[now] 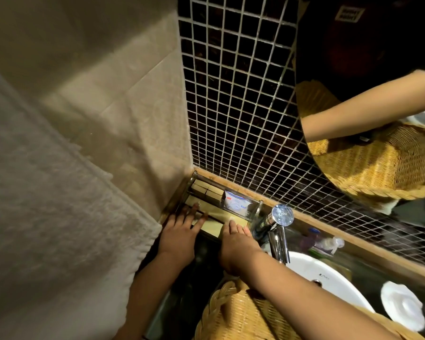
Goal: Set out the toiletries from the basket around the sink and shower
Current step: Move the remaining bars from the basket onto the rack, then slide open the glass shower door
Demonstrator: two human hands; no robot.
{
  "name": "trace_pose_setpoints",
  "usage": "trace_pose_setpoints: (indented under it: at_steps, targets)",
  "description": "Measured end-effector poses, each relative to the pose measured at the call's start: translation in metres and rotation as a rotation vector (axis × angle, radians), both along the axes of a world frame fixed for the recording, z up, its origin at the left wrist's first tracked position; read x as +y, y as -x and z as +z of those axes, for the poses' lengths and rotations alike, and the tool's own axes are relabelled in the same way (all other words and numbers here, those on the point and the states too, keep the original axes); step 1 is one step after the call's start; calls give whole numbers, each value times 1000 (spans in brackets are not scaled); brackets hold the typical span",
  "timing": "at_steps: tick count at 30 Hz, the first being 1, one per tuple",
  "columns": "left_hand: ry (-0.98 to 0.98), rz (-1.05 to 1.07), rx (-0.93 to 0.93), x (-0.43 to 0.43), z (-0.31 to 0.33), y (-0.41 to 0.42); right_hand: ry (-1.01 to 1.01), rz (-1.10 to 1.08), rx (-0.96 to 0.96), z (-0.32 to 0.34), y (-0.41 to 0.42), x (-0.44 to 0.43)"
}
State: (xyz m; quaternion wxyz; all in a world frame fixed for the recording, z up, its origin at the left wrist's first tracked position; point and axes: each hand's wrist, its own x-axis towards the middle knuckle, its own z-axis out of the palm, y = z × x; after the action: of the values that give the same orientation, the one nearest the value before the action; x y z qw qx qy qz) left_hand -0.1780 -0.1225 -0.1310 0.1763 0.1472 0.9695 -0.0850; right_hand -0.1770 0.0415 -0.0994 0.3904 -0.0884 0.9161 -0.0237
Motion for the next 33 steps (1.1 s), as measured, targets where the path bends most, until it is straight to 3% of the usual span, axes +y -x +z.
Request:
trace_pose_setpoints:
  at_steps: [6,16,23,33]
  targets:
    - [0,9,-33,3,0,1,-53,54,70,-7,1,-3]
    - [2,17,-99,6,16,4,-143,237,28,14,11,-7]
    - [-211,144,45,19,64,-18,-20,230,238,70,-13,13]
    - [-120,2,197,73,114,-66,-22,173,380,132,-84,78]
